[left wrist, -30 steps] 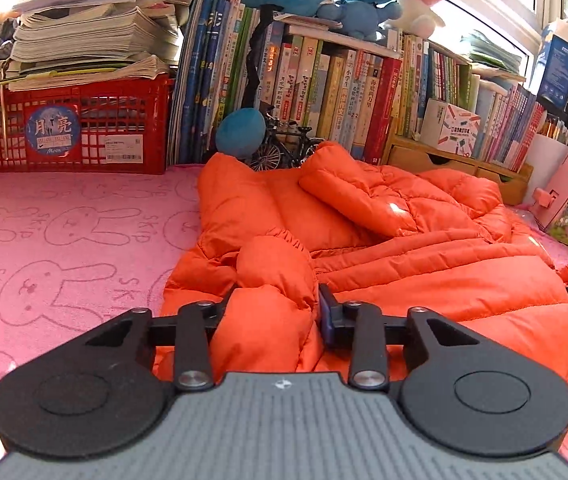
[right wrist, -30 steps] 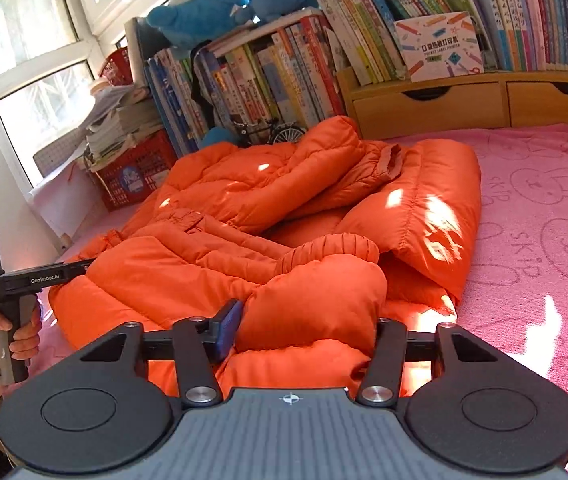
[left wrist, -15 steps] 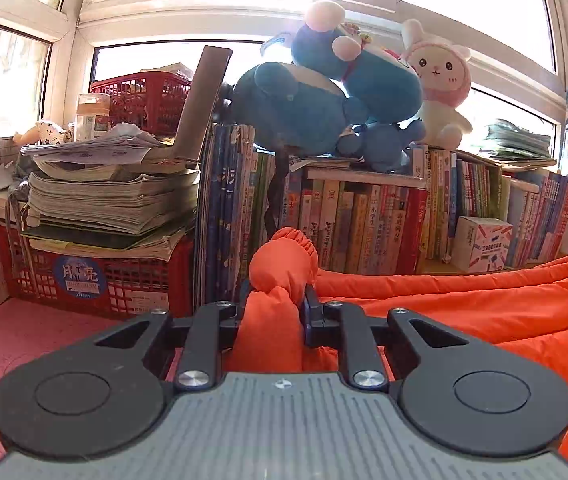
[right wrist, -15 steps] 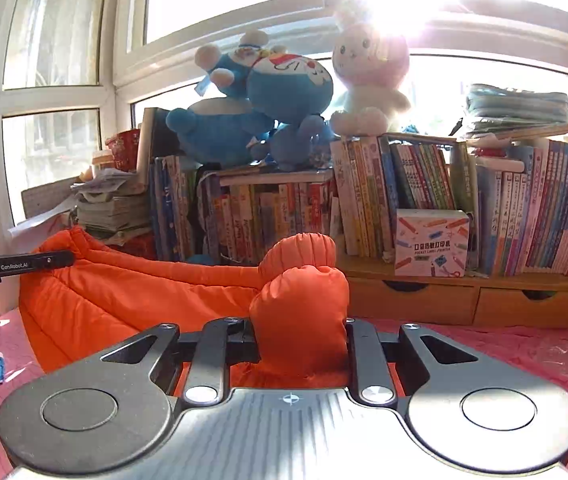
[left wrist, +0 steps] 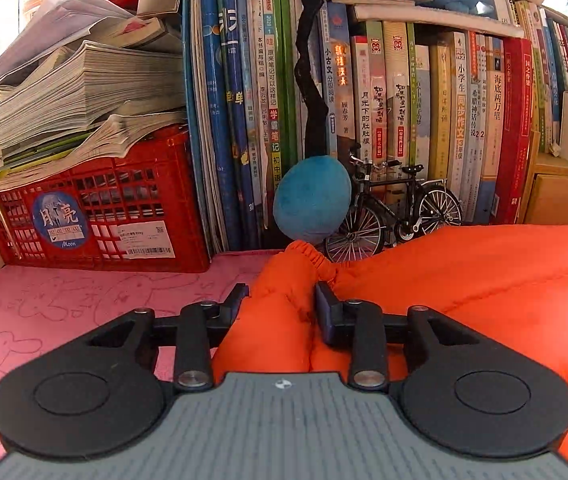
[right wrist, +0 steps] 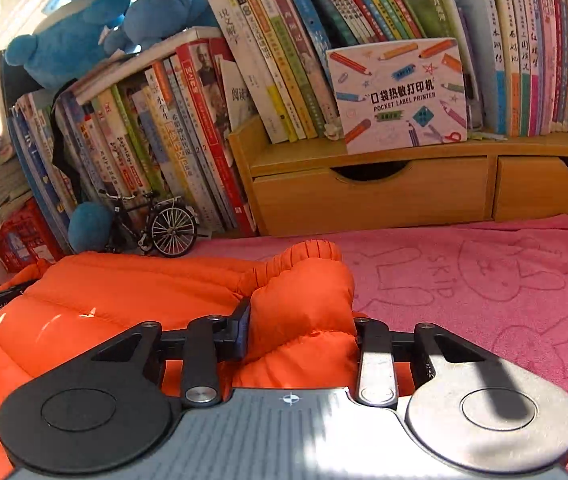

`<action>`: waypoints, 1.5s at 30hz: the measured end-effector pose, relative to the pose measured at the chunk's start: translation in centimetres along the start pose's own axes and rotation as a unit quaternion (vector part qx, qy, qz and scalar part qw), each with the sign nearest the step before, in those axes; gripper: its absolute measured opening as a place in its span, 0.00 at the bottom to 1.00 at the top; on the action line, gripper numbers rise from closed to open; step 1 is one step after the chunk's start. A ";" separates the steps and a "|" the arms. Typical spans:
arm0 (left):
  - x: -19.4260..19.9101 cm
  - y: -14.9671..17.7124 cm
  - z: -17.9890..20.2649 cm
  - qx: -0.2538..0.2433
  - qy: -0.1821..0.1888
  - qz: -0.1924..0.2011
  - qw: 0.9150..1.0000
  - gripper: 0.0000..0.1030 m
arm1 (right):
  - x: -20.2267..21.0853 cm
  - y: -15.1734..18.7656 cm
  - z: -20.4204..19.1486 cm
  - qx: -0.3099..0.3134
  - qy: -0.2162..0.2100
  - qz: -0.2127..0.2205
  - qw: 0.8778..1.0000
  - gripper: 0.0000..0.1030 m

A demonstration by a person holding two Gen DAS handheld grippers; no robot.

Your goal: Fold clothes

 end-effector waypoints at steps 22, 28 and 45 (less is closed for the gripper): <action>11.3 -4.8 2.9 -0.028 -0.077 0.137 0.987 0.52 | 7.3 -1.2 -4.7 0.188 0.109 0.224 0.950 0.88; 12.5 -2.7 9.1 -0.111 -0.044 0.144 0.982 0.55 | 8.6 1.7 -13.3 0.290 0.058 0.256 0.920 0.88; 8.1 2.2 10.9 -0.212 -0.090 0.052 0.972 0.60 | 3.2 8.3 -14.8 0.343 0.070 0.120 0.929 0.89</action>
Point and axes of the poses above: each gripper's, at about its wrist camera, not at the fingertips, and x roughly against the way its jaws point, z to its right, y to its underside, the point moved 7 cm from there along -x, roughly the way its jaws point, and after that the axes turned 13 degrees about z, right-handed, at the moved point
